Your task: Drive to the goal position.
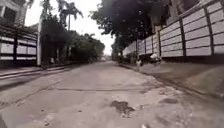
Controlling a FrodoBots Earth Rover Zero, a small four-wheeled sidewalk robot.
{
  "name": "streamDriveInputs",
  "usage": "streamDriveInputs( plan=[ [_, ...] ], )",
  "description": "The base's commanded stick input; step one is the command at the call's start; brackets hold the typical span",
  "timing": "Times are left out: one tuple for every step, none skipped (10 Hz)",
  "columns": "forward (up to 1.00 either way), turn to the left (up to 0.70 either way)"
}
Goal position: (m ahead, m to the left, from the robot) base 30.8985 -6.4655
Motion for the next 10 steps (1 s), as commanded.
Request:
streamDriveInputs(
  plan=[
    [0.70,0.00],
    [0.70,0.00],
    [0.70,0.00],
    [0.70,0.00],
    [0.70,0.00],
    [0.70,0.00],
    [0.70,0.00],
    [0.70,0.00],
    [0.70,0.00],
    [0.70,0.00]
  ],
)
